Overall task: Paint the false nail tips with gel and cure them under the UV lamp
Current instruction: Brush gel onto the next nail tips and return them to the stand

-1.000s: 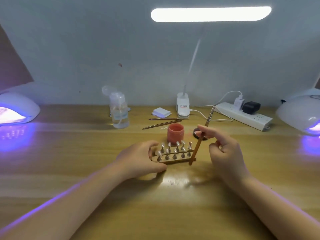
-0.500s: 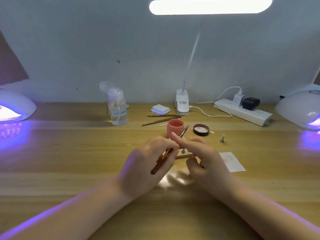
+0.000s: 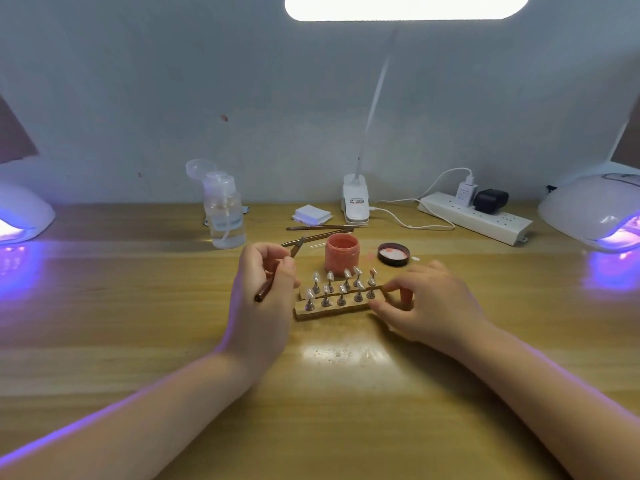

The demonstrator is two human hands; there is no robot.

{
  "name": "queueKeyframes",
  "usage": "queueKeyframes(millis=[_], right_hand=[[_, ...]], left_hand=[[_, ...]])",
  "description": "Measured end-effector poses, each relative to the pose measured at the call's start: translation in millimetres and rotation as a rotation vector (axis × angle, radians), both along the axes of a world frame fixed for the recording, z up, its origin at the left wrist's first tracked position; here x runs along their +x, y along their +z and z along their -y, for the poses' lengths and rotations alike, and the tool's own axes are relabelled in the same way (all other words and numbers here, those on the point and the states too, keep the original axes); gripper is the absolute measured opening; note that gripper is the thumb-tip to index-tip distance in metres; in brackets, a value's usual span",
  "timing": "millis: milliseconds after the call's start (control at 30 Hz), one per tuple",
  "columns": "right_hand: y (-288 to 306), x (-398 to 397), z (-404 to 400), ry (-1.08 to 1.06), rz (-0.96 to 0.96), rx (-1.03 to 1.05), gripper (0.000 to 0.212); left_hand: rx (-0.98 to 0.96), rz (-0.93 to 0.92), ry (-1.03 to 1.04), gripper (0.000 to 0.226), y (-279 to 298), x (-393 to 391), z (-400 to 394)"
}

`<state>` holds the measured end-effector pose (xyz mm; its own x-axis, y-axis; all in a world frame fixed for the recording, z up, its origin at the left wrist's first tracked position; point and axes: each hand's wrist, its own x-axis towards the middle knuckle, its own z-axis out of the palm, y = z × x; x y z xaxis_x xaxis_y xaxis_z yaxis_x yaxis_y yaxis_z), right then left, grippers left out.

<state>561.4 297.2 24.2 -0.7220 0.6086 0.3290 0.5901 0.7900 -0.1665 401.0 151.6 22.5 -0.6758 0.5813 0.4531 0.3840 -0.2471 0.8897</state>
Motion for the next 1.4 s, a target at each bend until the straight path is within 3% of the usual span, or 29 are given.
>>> queueKeyframes(millis=[133,267,367,567,667,867,1000,1133,1267,1400], right_hand=[[-4.2,-0.7,-3.9,0.039,0.044,-0.074,0.053],[-7.3,-0.8,-6.0,0.041,-0.046,-0.132,0.044],[-4.5,0.2,-8.6,0.062,-0.148,-0.198,0.038],[1.2,7.0,-12.0,0.118,-0.265,-0.192,0.050],[2.5,10.0,-14.8,0.128,-0.239,-0.193,0.054],[3.4,12.7,-12.4,0.161,-0.090,-0.051,0.038],[7.1,14.5,-9.7,0.195,-0.007,0.025,0.042],[9.4,15.2,-2.4,0.198,0.037,0.134,0.048],[11.0,14.1,3.9,0.187,-0.103,0.187,0.046],[7.0,12.9,4.0,0.157,-0.185,0.016,0.051]], left_hand=[[0.063,0.292,-0.011,0.011,1.8,11.3,-0.7],[0.082,0.382,-0.048,0.011,5.6,15.7,1.8],[0.078,0.372,-0.069,0.012,5.9,14.6,2.6],[0.105,0.309,-0.098,0.011,3.4,15.6,4.5],[0.098,0.324,-0.112,0.018,3.2,14.5,4.5],[0.065,0.335,-0.127,0.011,2.1,14.3,4.3],[0.051,0.328,-0.107,0.007,3.5,15.1,3.8],[0.053,0.308,-0.049,0.017,2.1,15.6,2.3],[0.103,0.213,-0.017,0.015,0.9,14.1,2.9],[0.108,0.187,-0.047,0.017,1.3,7.3,0.7]])
